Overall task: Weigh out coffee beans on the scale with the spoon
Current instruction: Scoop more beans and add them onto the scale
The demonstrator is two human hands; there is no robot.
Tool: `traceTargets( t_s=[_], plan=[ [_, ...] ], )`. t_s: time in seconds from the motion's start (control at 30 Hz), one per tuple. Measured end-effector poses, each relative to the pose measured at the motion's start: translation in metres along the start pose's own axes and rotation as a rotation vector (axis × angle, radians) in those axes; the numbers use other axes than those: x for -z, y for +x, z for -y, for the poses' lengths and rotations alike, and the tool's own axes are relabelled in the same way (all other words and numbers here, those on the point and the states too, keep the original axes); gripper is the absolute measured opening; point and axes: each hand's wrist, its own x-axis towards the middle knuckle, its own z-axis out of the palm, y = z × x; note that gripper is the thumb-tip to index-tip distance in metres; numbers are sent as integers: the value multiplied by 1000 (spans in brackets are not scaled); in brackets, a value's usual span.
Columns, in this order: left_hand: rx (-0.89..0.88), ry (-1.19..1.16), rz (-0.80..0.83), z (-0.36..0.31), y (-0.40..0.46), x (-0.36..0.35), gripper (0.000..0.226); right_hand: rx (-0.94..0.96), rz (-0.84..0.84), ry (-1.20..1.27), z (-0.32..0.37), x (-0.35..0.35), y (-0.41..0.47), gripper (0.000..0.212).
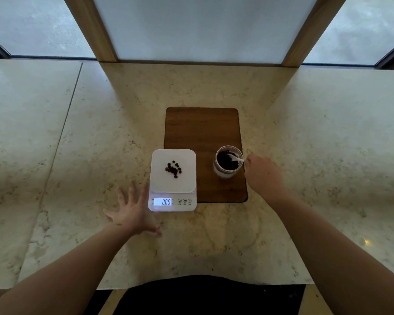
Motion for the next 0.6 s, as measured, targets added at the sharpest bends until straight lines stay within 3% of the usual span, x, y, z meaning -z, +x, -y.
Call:
traceTargets(
  t_s=[0.23,0.37,0.5,0.6],
  plan=[
    [27,51,40,-1,4,6,168,-159,126,314,-4,-15,3,43],
    [12,52,56,-4,1,8,168,-274,157,506,-8,-21,4,31],
    [6,78,57,-4,-3,9,167,-329,177,595,-9,-24,3,50],
    [-5,92,67,-4,-2,8,167,-378,195,658,-10,-25,1,42]
  ],
)
